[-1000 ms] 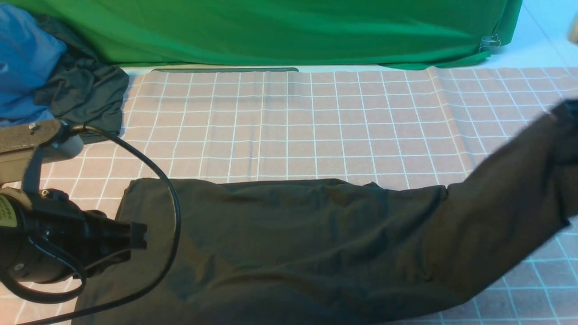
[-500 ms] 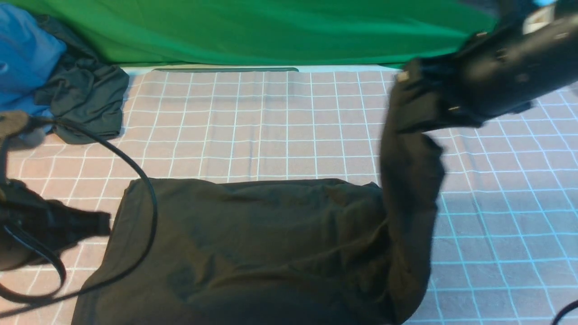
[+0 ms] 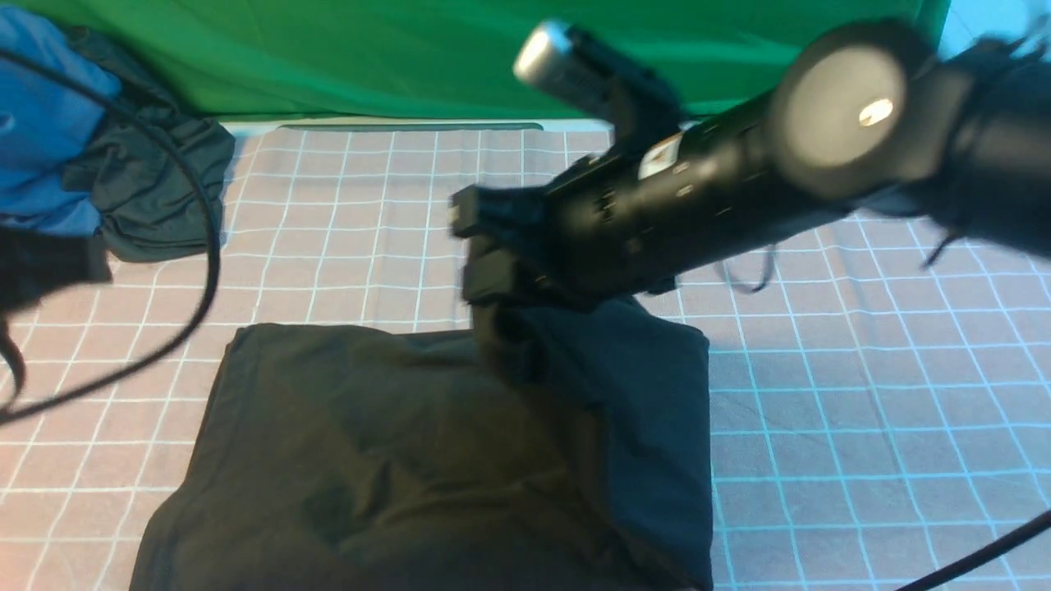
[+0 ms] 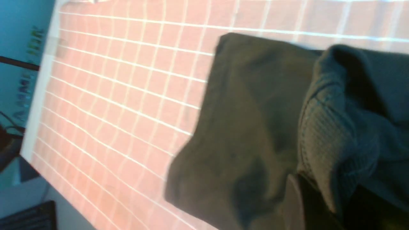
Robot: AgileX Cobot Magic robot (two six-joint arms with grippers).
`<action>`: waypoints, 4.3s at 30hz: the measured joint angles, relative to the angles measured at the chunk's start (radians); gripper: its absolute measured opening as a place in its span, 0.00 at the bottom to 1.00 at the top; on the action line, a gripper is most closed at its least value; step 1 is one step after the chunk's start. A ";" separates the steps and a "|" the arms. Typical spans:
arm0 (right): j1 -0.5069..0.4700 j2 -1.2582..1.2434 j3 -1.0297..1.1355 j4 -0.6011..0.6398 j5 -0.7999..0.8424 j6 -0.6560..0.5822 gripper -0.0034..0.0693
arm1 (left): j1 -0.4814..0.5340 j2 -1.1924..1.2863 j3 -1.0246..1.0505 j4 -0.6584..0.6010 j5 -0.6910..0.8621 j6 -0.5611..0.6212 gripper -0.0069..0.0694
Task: Fold a long-sleeved shirt over a pink coffee tablecloth.
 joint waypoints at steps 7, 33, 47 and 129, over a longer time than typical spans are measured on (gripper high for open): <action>0.072 0.116 -0.102 0.058 -0.035 -0.031 0.21 | 0.000 0.000 -0.046 0.031 0.001 -0.007 0.11; 0.201 0.509 -0.479 0.081 0.002 -0.053 0.22 | 0.000 0.000 -0.048 0.056 0.001 -0.011 0.11; 0.202 0.535 -0.517 0.094 -0.023 -0.124 0.64 | 0.000 0.000 -0.051 0.051 0.001 -0.011 0.11; -0.265 -0.013 -0.288 -0.376 0.562 -0.354 0.10 | 0.196 0.491 0.257 -0.459 -0.192 0.097 0.11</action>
